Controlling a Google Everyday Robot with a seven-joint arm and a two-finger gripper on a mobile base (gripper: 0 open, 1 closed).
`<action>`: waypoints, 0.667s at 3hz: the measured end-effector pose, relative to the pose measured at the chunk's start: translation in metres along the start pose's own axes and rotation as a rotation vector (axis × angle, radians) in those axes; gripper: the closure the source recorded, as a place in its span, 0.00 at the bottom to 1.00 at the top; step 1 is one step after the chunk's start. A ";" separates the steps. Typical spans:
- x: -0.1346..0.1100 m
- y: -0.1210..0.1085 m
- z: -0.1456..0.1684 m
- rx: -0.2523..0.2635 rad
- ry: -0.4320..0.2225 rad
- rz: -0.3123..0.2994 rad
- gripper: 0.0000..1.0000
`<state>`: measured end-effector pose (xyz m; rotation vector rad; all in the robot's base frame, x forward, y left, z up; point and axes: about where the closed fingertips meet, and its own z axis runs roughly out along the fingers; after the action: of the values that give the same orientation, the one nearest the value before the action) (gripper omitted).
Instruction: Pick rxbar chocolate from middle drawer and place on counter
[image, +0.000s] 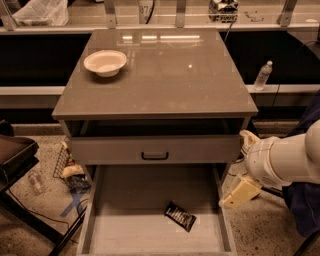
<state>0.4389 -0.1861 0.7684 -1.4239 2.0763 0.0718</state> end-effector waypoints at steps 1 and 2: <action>0.000 0.000 0.000 0.000 0.000 0.000 0.00; 0.010 0.013 0.042 -0.001 -0.009 0.036 0.00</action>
Offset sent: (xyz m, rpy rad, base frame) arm 0.0179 0.0230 -0.0852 0.0416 0.0171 -0.0676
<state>0.4447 -0.1729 0.7254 -1.3843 2.0952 0.0936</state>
